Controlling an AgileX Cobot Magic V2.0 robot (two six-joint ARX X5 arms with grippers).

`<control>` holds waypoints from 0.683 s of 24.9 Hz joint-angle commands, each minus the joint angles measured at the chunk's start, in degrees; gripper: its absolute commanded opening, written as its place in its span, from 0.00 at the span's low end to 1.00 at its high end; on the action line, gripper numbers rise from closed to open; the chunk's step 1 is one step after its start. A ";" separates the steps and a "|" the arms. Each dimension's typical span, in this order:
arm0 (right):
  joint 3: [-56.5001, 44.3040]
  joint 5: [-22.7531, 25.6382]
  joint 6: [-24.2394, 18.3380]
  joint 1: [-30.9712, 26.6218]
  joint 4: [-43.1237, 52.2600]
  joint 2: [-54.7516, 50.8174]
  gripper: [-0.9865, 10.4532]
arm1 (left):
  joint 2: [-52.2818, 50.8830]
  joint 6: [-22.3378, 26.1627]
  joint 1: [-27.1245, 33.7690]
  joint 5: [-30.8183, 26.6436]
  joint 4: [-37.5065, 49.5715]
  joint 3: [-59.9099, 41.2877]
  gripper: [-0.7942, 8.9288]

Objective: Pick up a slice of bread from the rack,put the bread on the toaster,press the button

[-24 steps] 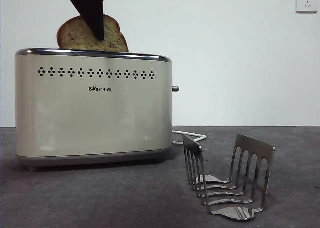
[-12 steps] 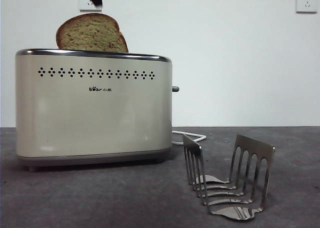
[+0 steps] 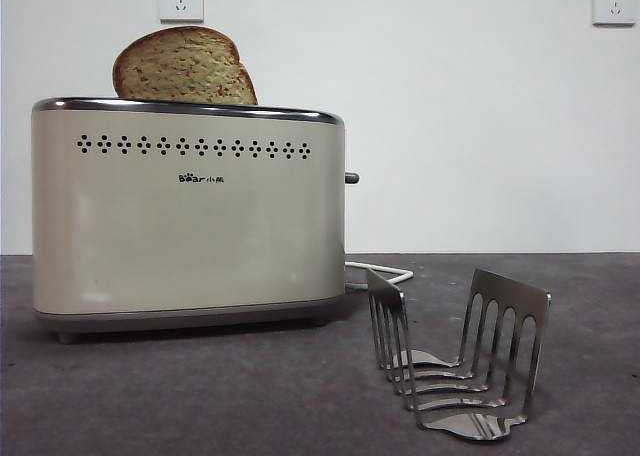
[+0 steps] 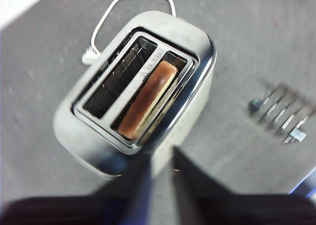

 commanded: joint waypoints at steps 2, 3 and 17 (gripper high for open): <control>0.15 -8.24 14.95 2.71 14.51 9.84 0.08 | -1.33 -6.78 0.13 1.57 0.22 -0.44 0.08; 0.15 -9.90 18.25 3.93 19.19 12.98 0.08 | -1.53 -7.23 0.13 2.67 0.24 -0.44 0.08; 11.61 -16.11 31.91 14.71 37.29 40.35 0.08 | -10.73 -9.22 0.17 4.24 0.20 -13.38 0.08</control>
